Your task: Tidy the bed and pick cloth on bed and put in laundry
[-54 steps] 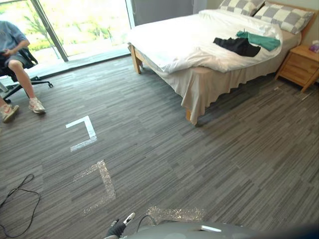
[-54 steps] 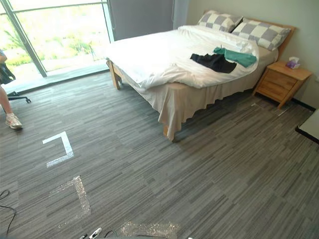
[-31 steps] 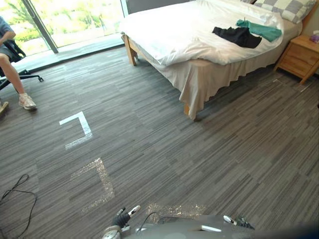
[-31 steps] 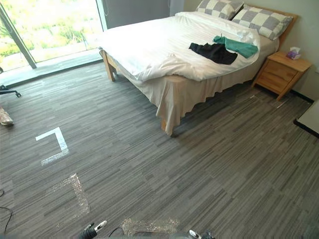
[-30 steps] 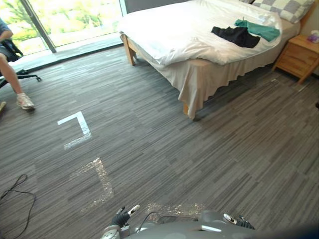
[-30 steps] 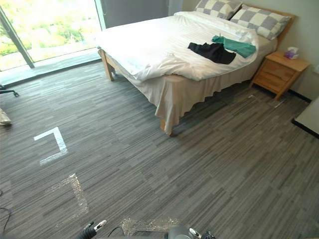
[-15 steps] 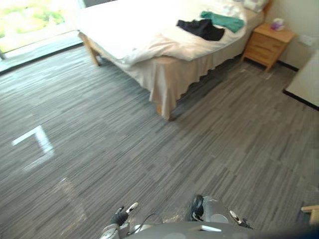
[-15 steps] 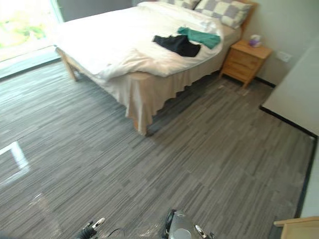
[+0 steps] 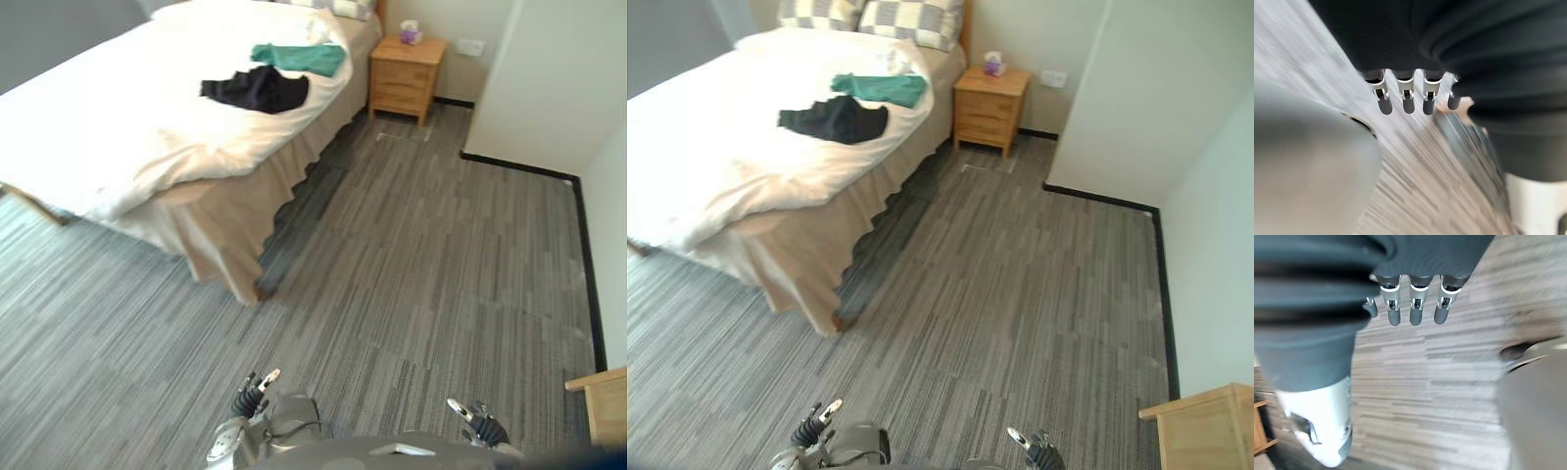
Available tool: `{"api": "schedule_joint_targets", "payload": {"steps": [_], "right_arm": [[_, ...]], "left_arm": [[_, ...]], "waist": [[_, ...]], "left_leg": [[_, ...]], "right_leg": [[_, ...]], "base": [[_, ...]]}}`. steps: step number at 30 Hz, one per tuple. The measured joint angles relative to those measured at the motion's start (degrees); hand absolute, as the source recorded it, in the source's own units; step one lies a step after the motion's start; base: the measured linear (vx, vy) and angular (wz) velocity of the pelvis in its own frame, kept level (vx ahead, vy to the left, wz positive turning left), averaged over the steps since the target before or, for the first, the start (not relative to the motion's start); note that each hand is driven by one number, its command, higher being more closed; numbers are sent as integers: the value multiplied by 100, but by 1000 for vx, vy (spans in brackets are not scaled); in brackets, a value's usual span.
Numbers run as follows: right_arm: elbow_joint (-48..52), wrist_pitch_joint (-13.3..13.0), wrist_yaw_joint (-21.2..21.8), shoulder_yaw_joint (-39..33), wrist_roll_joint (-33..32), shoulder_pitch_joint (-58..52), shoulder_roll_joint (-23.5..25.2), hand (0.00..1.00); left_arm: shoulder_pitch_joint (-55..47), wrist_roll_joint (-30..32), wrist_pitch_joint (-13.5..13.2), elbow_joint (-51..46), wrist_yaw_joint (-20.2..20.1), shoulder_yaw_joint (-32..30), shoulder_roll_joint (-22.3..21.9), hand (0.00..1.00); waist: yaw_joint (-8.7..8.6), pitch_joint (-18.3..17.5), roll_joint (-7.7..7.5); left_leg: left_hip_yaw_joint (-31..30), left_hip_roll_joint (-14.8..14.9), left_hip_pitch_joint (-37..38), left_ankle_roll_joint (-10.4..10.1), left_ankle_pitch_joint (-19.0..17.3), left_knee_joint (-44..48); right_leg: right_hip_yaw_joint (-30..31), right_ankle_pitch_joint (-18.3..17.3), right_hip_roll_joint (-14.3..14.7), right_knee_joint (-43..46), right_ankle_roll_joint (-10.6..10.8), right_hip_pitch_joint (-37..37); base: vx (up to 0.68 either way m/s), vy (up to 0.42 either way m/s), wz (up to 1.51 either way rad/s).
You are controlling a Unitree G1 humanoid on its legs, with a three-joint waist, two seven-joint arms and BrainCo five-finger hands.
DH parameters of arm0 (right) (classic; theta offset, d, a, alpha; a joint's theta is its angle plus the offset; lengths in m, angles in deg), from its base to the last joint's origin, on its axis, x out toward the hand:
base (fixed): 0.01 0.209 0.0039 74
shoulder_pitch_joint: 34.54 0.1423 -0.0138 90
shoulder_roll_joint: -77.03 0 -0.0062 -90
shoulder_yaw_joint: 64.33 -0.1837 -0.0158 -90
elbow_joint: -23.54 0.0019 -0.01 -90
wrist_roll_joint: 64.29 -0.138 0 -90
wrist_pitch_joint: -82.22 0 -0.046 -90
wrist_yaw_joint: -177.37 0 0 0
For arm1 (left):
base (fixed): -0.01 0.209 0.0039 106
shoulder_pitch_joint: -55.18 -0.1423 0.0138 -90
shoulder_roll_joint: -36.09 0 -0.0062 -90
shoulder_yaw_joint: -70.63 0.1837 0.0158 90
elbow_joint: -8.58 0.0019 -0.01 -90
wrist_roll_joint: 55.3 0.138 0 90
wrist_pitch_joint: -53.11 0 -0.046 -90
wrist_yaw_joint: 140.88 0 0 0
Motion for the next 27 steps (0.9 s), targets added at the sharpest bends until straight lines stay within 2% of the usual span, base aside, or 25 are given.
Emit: {"api": "schedule_joint_targets", "payload": {"steps": [1, 2, 3, 4, 5, 7, 8, 9, 10, 11, 12, 14, 16, 18, 19, 20, 21, 22, 23, 24, 26, 27], "right_arm": [[60, -60, 78, -12, 0, -112, -20, 0], [57, -88, 98, -15, -1, -209, -9, 0], [38, -108, 97, -11, -2, -303, 61, 0], [51, -123, 78, 45, -2, -337, 218, 0], [47, -116, 48, 51, -1, -310, 263, 0], [50, -11, -96, 130, 8, -167, 395, 0], [41, 106, -193, 150, 111, -112, 424, 0], [56, 209, -325, 146, 133, -105, 431, 0], [85, 261, -375, 117, 127, -113, 408, 0], [99, 283, -473, 145, 142, -54, 362, 0], [110, 340, -535, 177, 141, -43, 312, 0], [216, 371, -593, 222, 133, -176, 278, 0], [411, 369, -585, 276, 79, -398, 391, 0], [476, 367, -600, 300, -174, -574, 448, 0], [573, 359, -598, 393, -272, -629, 455, 0], [595, 347, -594, 468, -308, -639, 456, 0], [627, 305, -582, 611, -379, -640, 439, 0], [671, 263, -524, 711, -427, -639, 427, 0], [671, 249, -483, 728, -472, -623, 355, 0], [710, 236, -452, 731, -465, -607, 231, 0], [702, 236, -377, 808, -456, -462, 145, 0], [701, 248, -338, 903, -444, -427, 93, 0]], "left_arm": [[4, 8, 9, 5, -4, 111, -14, 0], [2, -3, 22, 17, -7, 159, 3, 0], [15, 18, 30, 34, 3, 145, 45, 0], [75, 13, 54, 46, 3, 217, 161, 0], [94, 13, 53, 54, 1, 218, 163, 0], [153, 13, 81, 154, 11, 221, 194, 0], [166, 12, 143, 263, 38, 227, 224, 0], [117, 4, 195, 298, 48, 344, 266, 0], [76, 4, 199, 290, 44, 470, 269, 0], [66, 2, 208, 300, 47, 563, 346, 0], [74, 3, 241, 366, 47, 689, 405, 0], [83, -170, 282, 504, 57, 841, 383, 0], [221, -372, 345, 492, 50, 849, 365, 0], [241, -391, 470, 389, 50, 800, 264, 0], [226, -389, 547, 251, 55, 759, 188, 0], [224, -389, 563, 212, 58, 729, 155, 0], [217, -391, 560, 146, 73, 601, 81, 0], [201, -391, 547, 69, 162, 501, 56, 0], [200, -392, 545, 70, 211, 357, -9, 0], [107, -412, 514, 29, 252, 351, -154, 0], [37, -413, 433, 5, 266, 303, -269, 0], [31, -412, 419, 7, 285, 225, -304, 0]], "waist": [[-35, -25, 77], [-4, -27, 71], [11, -108, -32], [-4, -206, -214], [19, -214, -238], [10, -227, -227], [24, -234, -238], [9, -236, -229], [0, -239, -195], [8, -192, -193], [-112, -210, -249], [-339, -196, -157], [-373, -188, -159], [-440, -189, -157], [-428, -192, -162], [-430, -195, -163], [-420, -197, -174], [-364, -227, -237], [-330, -240, -235], [-295, -344, -25], [-336, -369, 62], [-328, -395, 123]], "left_leg": [[302, -4, -6, 144, 598, -897], [470, 36, -8, 417, 1097, -948], [688, -91, 106, 743, 1346, -916], [818, -291, 98, 890, 1176, -893], [828, -338, 105, 902, 1114, -871], [923, -400, 138, 1069, 933, -618], [1089, -482, 363, 1141, 814, -581], [1032, -597, 736, 1147, 624, -704], [855, -660, 1035, 1128, 377, -845], [608, -847, 1356, 1144, 103, -978], [310, -993, 1668, 1179, 29, -1060], [-236, -1049, 2156, 1187, -1, -1303], [-862, -1071, 2494, 1181, -53, -1461], [-1569, -1046, 2798, 1132, -160, -1524], [-2019, -1005, 2896, 1060, -337, -1489], [-2156, -987, 2890, 1039, -417, -1429], [-2399, -960, 2876, 1000, -604, -1304], [-2544, -952, 2855, 911, -829, -1161], [-2626, -815, 2852, 764, -957, -1047], [-2370, -589, 2786, 573, -957, -1008], [-2050, -374, 2839, 376, -835, -1095], [-2037, -248, 2941, 241, -705, -1236]], "right_leg": [[-20, -101, -15, -140, 175, 250], [-30, -176, -58, -196, 294, 439], [-108, -208, -195, -201, 379, 668], [-338, -4, -442, -168, 624, 673], [-360, 125, -496, -126, 652, 655], [-379, 584, -577, 296, 737, 533], [-400, 812, -680, 1050, 983, 378], [-465, 1119, -803, 2222, 1108, 56], [-476, 1450, -895, 3228, 1112, -300], [-408, 1330, -1102, 4690, 1119, -877], [-379, 1013, -1240, 5575, 1032, -1354], [-462, 597, -1233, 5999, 844, -2030], [-244, 368, -1132, 5731, 824, -2707], [34, 217, -1051, 4715, 821, -3037], [314, 242, -964, 3733, 799, -3127], [375, 266, -943, 3379, 789, -3121], [503, 395, -896, 2614, 836, -3080], [721, 749, -868, 1873, 860, -3025], [696, 1019, -763, 1862, 990, -2933], [474, 909, -655, 1897, 898, -2909], [156, 703, -632, 2184, 869, -2889], [30, 634, -587, 2291, 769, -2825]], "base": [[660, 273, -18], [595, 258, 5], [620, 260, 32], [505, 196, 37], [597, 249, 39], [643, 317, 38], [542, 305, 64], [501, 278, 64], [507, 219, 61], [584, 180, 80], [472, 97, 101], [423, 20, 142], [472, -95, 170], [419, -206, 198], [369, -239, 165], [368, -259, 150], [302, -255, 103], [313, -273, 100], [407, -351, 75], [409, -334, 74], [454, -319, 71], [483, -292, 59]]}}
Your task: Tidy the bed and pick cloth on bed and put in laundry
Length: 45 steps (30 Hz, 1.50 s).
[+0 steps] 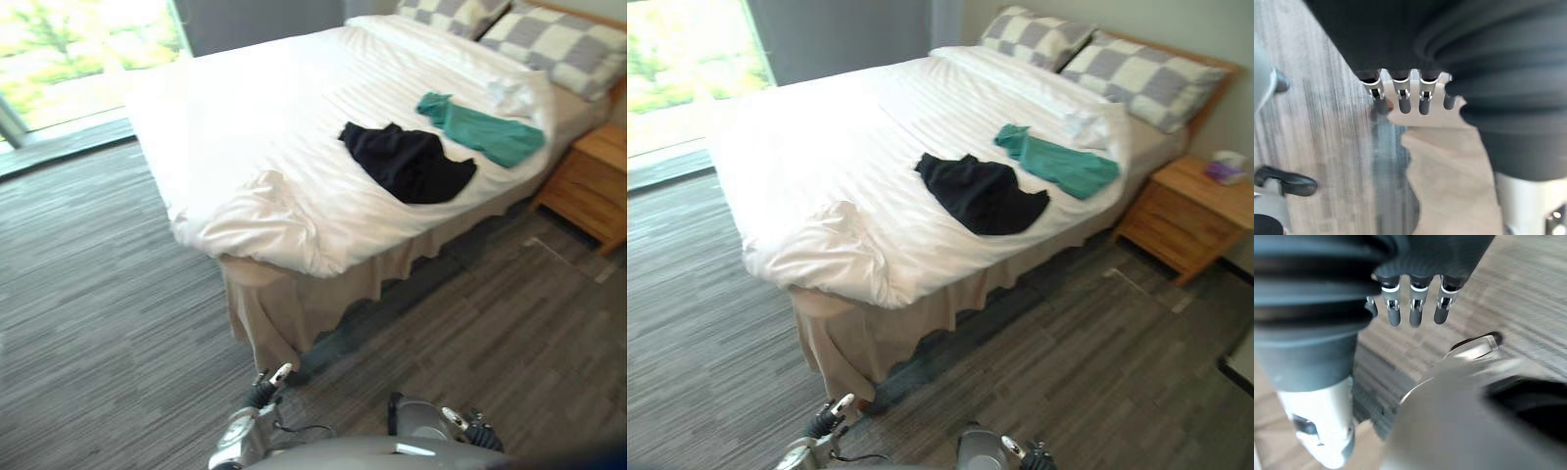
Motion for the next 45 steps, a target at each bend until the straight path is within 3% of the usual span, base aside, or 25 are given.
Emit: {"api": "schedule_joint_targets", "payload": {"steps": [4, 5, 6, 8, 9, 11, 12, 13, 16, 19, 21, 24, 28, 31, 37, 41, 42, 45], "right_arm": [[25, 7, 175, 307, 449, 206, 6, 0], [70, 19, 273, 406, 448, 219, 39, 0], [111, 33, 294, 494, 441, 218, 60, 0], [87, 136, 335, 560, 470, 239, 112, 0], [58, 154, 339, 605, 495, 247, 122, 0], [-31, 198, 381, 720, 557, 331, -6, 0], [-167, 270, 390, 778, 565, 437, 31, 0], [-240, 309, 411, 865, 609, 529, 55, 0], [-414, 383, 424, 864, 664, 619, 125, 0], [-498, 429, 374, 839, 659, 642, 106, 0], [-506, 472, 369, 835, 655, 666, 85, 0], [-550, 515, 264, 711, 600, 691, 64, 0], [-611, 693, 163, 639, 432, 746, 2, 0], [-602, 871, 167, 637, 433, 745, -102, 0], [-480, 1137, 168, 581, 287, 773, -166, 0], [-475, 1194, 137, 583, 181, 780, -185, 0], [-426, 1233, 125, 603, 194, 775, -171, 0], [-268, 1315, 102, 585, 193, 648, -166, 0]], "left_arm": [[-15, 38, -204, -8, 146, -144, 11, 0], [-10, 27, -299, -17, 144, -257, 21, 0], [-14, 30, -362, -19, 143, -261, 15, 0], [-6, 47, -395, -72, 126, -252, 21, 0], [-13, 76, -396, -95, 109, -246, 28, 0], [-102, 96, -395, -60, 93, -87, 25, 0], [-146, 121, -396, 12, 88, 2, 138, 0], [-145, 142, -361, 127, 91, 37, 272, 0], [-189, 79, -283, 280, 92, 194, 539, 0], [-210, 49, -147, 354, 93, 213, 536, 0], [-173, -314, -44, 448, 160, 219, 531, 0], [-150, -902, -147, 557, 541, 199, 492, 0], [-126, -1413, -541, 446, 1109, -62, 462, 0], [-107, -1848, -942, -321, 1568, -516, 550, 0], [262, -1962, -1814, -1763, 2164, -1054, 1208, 0], [501, -1881, -2266, -2083, 2157, -889, 1296, 0], [506, -1615, -2435, -2142, 2134, -811, 1313, 0], [635, -1102, -2486, -2599, 1968, -816, 1729, 0]], "waist": [[73, -7, -155], [120, -6, -177], [121, 8, -191], [129, 10, -180], [172, 10, -184], [186, -60, -32], [208, -109, -2], [200, -117, -185], [208, -102, -317], [208, -89, -289], [204, -89, -245], [191, -49, -194], [178, 17, -190], [186, 38, -197], [178, 79, -138], [163, 86, -82], [156, 78, -78], [159, 57, -104]], "left_leg": [[110, 130, -306, -338, 404, 937], [364, 207, -668, -503, 457, 1719], [873, 448, -1006, -501, 335, 2378], [1770, 923, -1363, -455, 30, 2785], [2084, 990, -1401, -433, -2, 2494], [2369, 935, -1420, -420, 597, 1235], [2330, 778, -1199, -409, 615, 696], [2315, 600, -1062, -360, 742, 196], [2198, 337, -989, -282, 1020, -274], [2199, 252, -826, -288, 1103, -417], [2202, 255, -767, -317, 1256, -546], [2200, 305, -733, -370, 1475, -802], [2202, 384, -633, -408, 1634, -1031], [2200, 387, -578, -416, 1746, -1257], [2197, 258, -668, -323, 1839, -1391], [2179, 212, -685, -285, 1865, -1399], [2179, 211, -704, -284, 1867, -1400], [2203, 225, -767, -314, 1856, -1400]], "right_leg": [[-382, -60, 5, -545, -116, 699], [-565, -27, -44, -887, -169, 1020], [-793, -4, -51, -1160, -176, 1305], [-1208, 2, -135, -1407, -167, 1809], [-1328, 10, -234, -1426, -148, 1955], [-1427, 15, -196, -1543, -8, 2142], [-1345, 22, -238, -1705, 70, 2139], [-1306, 36, -300, -1846, 94, 2134], [-1277, 51, -421, -2055, 102, 2188], [-1242, 83, -439, -2099, 152, 2328], [-1242, 90, -419, -2114, 161, 2341], [-1255, 101, -339, -2143, 177, 2324], [-1316, 103, -258, -2146, 175, 2333], [-1342, 131, -225, -2177, 165, 2291], [-1336, 228, -271, -2383, 269, 2222], [-1335, 215, -306, -2445, 205, 2229], [-1339, 212, -299, -2484, 179, 2232], [-1336, 229, -270, -2558, 155, 2227]], "base": [[321, -187, 50], [296, -154, 66], [206, -110, 83], [134, -66, 102], [99, 10, 101], [95, 86, 70], [137, 106, 44], [100, 106, 31], [70, 80, 33], [58, 19, 9], [34, -63, 1], [-2, -110, 3], [-40, -71, 5], [-90, -11, 5], [-120, 24, -5], [-82, 28, 2], [-58, 15, 3], [-11, 2, 8]]}}
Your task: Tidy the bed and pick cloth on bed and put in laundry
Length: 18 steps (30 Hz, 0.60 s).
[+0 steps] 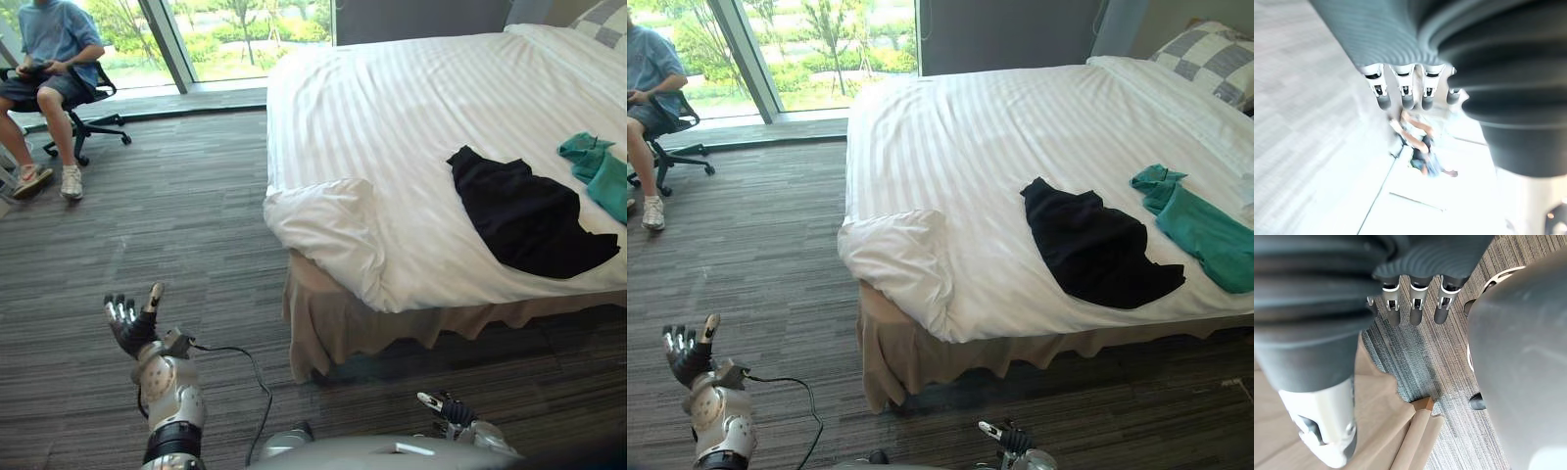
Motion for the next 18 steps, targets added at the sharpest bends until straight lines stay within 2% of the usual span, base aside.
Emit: {"api": "schedule_joint_targets", "payload": {"steps": [3, 6, 8, 10, 11, 15, 18], "right_arm": [[25, -11, -18, 7, -2, -110, 8, 0], [69, -30, -88, 31, -2, -229, 17, 0], [124, -97, -127, 44, -9, -233, 33, 0], [128, -168, -197, 59, -47, -212, 68, 0], [128, -188, -227, 60, -48, -210, 67, 0], [126, -186, -361, 90, -108, -214, 81, 0], [124, -177, -473, 126, -247, -223, 84, 0]], "left_arm": [[227, 622, 53, -600, -393, -128, 869, 0], [471, 1554, 126, -1004, -654, -102, 1323, 0], [690, 2062, 137, -1160, -718, 108, 1330, 0], [806, 2556, 277, -1300, -716, 561, 1329, 0], [848, 2613, 339, -1300, -728, 704, 1317, 0], [1086, 2804, 796, -1280, -757, 1076, 1248, 0], [1303, 3305, 1088, -1213, -738, 1461, 1246, 0]], "waist": [[16, -113, -33], [29, -296, 2], [5, -343, 66], [-42, -368, 123], [-48, -368, 125], [-124, -391, 104], [-132, -401, 87]], "left_leg": [[111, 25, 11, -2, -5, 0], [233, 23, 14, -33, -32, 0], [358, 23, 29, -37, -29, 1], [496, 38, 55, -74, -6, 2], [555, 47, 100, -98, 10, 1], [720, 119, 216, -139, 36, 0], [808, 162, 216, -177, 63, 1]], "right_leg": [[68, 57, 30, -48, 47, 5], [145, 158, 34, -137, 114, 23], [162, 178, 36, -164, 109, 22], [207, 186, 52, -178, 98, 30], [260, 191, 59, -178, 89, 54], [316, 167, 132, -178, 41, 124], [350, 168, 183, -162, -13, 101]], "base": [[63, -8, -11], [120, 6, -17], [86, 3, -11], [53, -19, -12], [43, -24, -20], [18, -58, -13], [-15, -39, -3]]}}
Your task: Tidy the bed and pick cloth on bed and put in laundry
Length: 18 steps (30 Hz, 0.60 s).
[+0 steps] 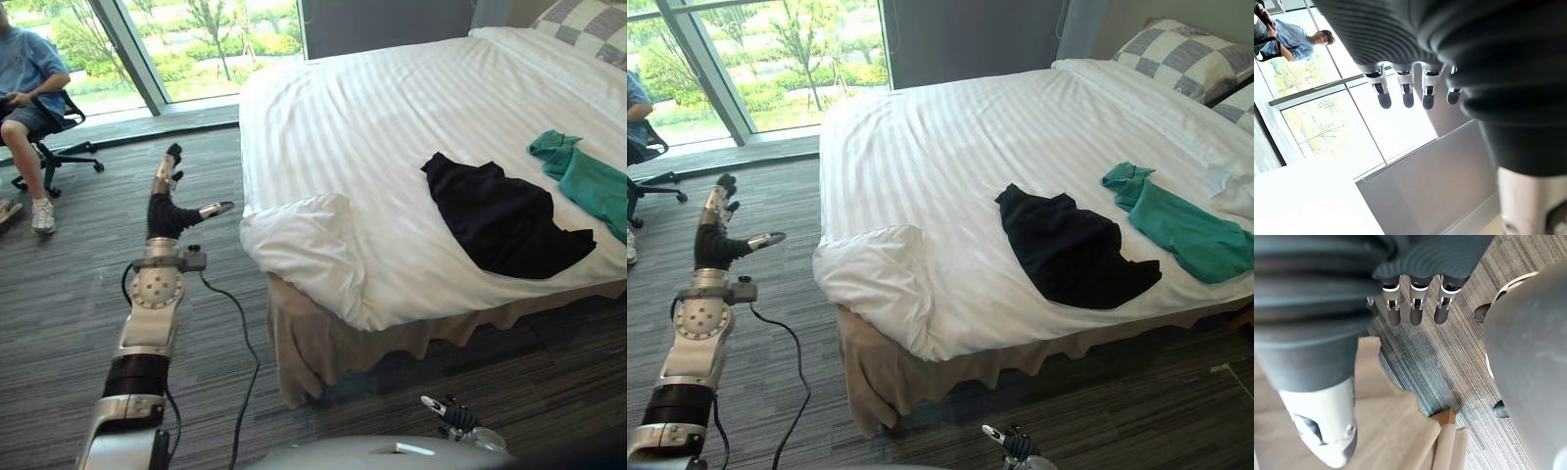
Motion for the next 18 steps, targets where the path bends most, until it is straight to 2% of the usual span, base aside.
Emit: {"api": "schedule_joint_targets", "payload": {"steps": [5, 8, 13, 16, 18], "right_arm": [[5, 55, -160, 91, -204, 53, 5, 0], [17, 106, -301, 102, -315, 245, -17, 0], [160, 85, -501, 85, -583, 556, -25, 0], [315, -5, -546, 89, -701, 690, -17, 0], [372, -82, -597, 103, -710, 688, -26, 0]], "left_arm": [[518, 604, 477, 523, 258, 670, -4, 0], [1018, 832, 818, 1035, 586, 976, -17, 0], [2006, 1422, 1405, 1591, 1169, 1465, -10, 0], [2546, 1450, 1701, 1862, 1292, 1533, 14, 0], [2664, 1476, 1796, 1865, 1363, 1557, 21, 0]], "waist": [[-17, -17, 26], [-160, 43, 82], [-236, 517, 81], [-307, 840, 88], [-314, 933, 103]], "left_leg": [[132, 51, -200, 12, 21, -1], [117, 85, -681, 68, 92, 1], [119, 95, -1326, 195, 315, 3], [122, 91, -1509, 234, 452, 34], [124, 91, -1535, 220, 498, 35]], "right_leg": [[104, -5, 40, 63, -8, -275], [109, -5, 45, 287, -7, -842], [302, 88, 39, 597, -69, -1686], [384, 179, 40, 660, -95, -1913], [441, 182, 38, 720, -96, -1994]], "base": [[-54, -22, -7], [-87, -4, 6], [-109, 14, -6], [-55, 6, -6], [-24, -1, -10]]}}
